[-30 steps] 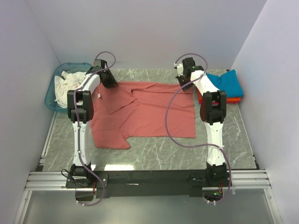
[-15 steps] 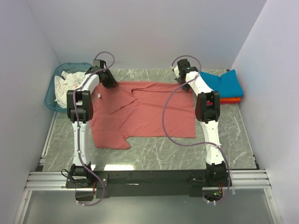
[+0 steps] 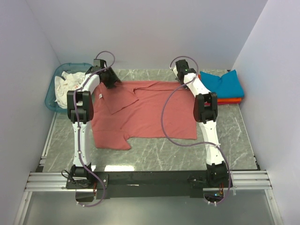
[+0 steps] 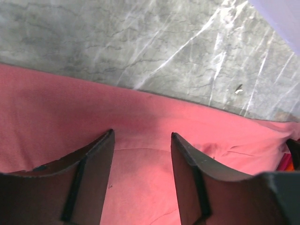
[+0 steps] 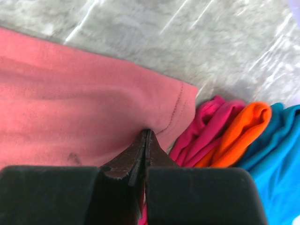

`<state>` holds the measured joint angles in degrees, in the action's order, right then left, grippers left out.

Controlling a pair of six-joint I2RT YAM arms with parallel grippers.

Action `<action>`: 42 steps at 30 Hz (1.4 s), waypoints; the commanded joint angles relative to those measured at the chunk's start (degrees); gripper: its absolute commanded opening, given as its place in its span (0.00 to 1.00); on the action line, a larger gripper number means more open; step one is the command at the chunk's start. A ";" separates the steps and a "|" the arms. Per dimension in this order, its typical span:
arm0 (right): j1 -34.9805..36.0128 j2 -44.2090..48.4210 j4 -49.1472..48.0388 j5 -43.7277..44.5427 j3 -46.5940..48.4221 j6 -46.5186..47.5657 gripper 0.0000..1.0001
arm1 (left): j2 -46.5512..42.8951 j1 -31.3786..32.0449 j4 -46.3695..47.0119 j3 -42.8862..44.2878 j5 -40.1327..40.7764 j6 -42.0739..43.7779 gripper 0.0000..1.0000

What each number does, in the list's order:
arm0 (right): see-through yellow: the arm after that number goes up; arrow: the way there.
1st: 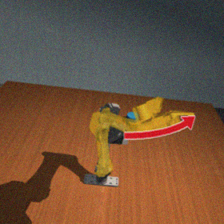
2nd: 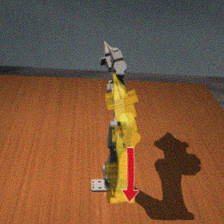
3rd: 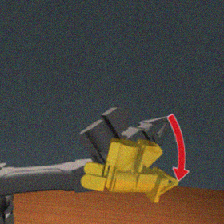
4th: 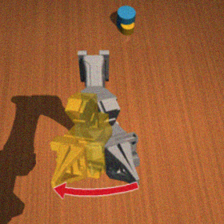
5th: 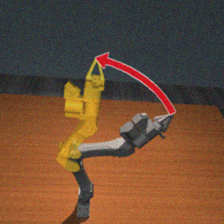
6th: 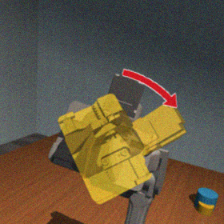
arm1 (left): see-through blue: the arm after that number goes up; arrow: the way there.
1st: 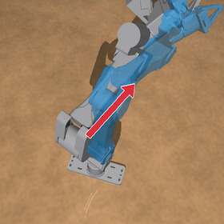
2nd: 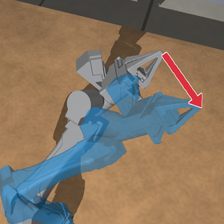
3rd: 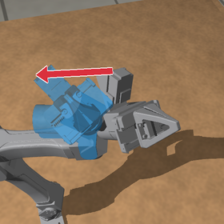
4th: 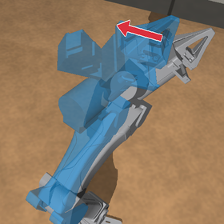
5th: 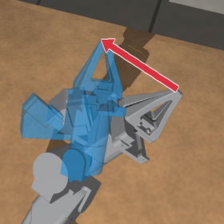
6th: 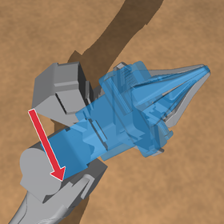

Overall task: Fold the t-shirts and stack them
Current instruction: Fold the tshirt

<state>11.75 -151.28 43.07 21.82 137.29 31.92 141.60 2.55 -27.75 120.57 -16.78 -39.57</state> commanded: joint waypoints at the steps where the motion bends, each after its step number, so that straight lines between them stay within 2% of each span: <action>1: -0.24 -1.38 -4.82 3.31 1.57 2.88 0.02 | -4.04 -0.08 2.87 0.73 -2.29 -0.51 0.58; 6: -0.24 1.25 -8.70 3.14 1.31 3.41 0.07 | -15.35 0.00 8.84 -5.60 -2.21 1.06 0.61; 8: -0.23 5.19 -10.02 1.91 -0.61 2.53 0.10 | -20.29 0.00 10.08 -10.08 -0.64 2.39 0.63; 11: -0.23 13.45 -11.60 -2.12 -6.58 1.04 0.18 | -35.19 0.00 12.62 -18.51 4.19 6.25 0.74; 15: 0.64 28.18 -12.31 -7.93 -16.51 -0.72 0.28 | -52.00 0.00 14.47 -30.72 10.51 9.16 0.83; 17: 1.70 33.83 -13.10 -13.10 -24.68 -1.25 0.38 | -58.95 -0.08 14.92 -38.90 13.68 10.38 0.91; 18: 2.31 39.52 -13.27 -15.56 -27.66 -1.16 0.41 | -65.51 -0.26 14.74 -41.45 15.00 10.48 0.99; 19: 3.53 42.44 -13.71 -20.28 -33.52 -0.55 0.47 | -68.71 -0.96 13.52 -46.17 16.58 10.57 0.99; 22: 5.91 52.82 -12.58 -30.14 -45.04 3.30 0.55 | -80.49 -2.37 10.88 -54.79 16.60 11.27 0.99; 23: 8.09 55.19 -12.05 -39.22 -47.88 4.89 0.56 | -83.21 -3.50 9.22 -56.92 16.60 12.40 1.00; 24: 9.33 59.31 -11.61 -42.97 -50.61 6.56 0.56 | -88.55 -3.69 8.42 -58.94 16.60 13.02 0.99; 26: 12.76 63.55 -9.85 -51.67 -58.43 13.75 0.58 | -93.94 -3.69 6.40 -64.39 20.10 14.86 0.99; 27: 17.30 67.22 -10.02 -57.80 -61.24 16.13 0.59 | -99.44 -3.69 6.13 -66.24 20.81 15.48 1.00; 29: 22.33 70.32 -11.51 -60.84 -68.72 23.34 0.65 | -104.75 -3.69 5.69 -70.29 22.74 17.50 1.00; 30: 28.97 72.08 -13.26 -60.24 -70.65 23.71 0.67 | -109.39 -3.60 4.99 -71.34 24.14 17.86 0.99; 32: 35.76 71.48 -18.09 -56.83 -73.39 21.18 0.70 | -113.46 -3.60 4.20 -73.72 26.69 18.56 0.99; 34: 44.79 66.14 -20.47 -48.60 -71.04 16.80 0.69 | -117.77 -3.60 2.53 -75.30 30.56 18.31 0.99; 36: 49.05 58.87 -20.92 -42.86 -68.49 15.19 0.69 | -120.05 -3.51 1.56 -76.45 32.94 17.08 1.00; 37: 52.81 56.56 -22.66 -36.13 -66.56 13.97 0.68 | -120.85 -3.51 1.73 -77.24 32.95 16.72 0.99; 38: 54.24 54.27 -23.64 -33.19 -65.59 13.26 0.68 | -121.55 -3.60 1.47 -76.90 33.03 16.81 0.99; 42: 58.12 43.91 -25.05 -25.79 -59.09 10.27 0.67 | -124.01 -3.51 0.24 -76.72 38.38 15.67 0.99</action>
<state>68.77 -103.70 22.06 -14.09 73.41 45.60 19.22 -0.97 -26.41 44.31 16.10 -23.44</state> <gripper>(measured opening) 0.677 0.995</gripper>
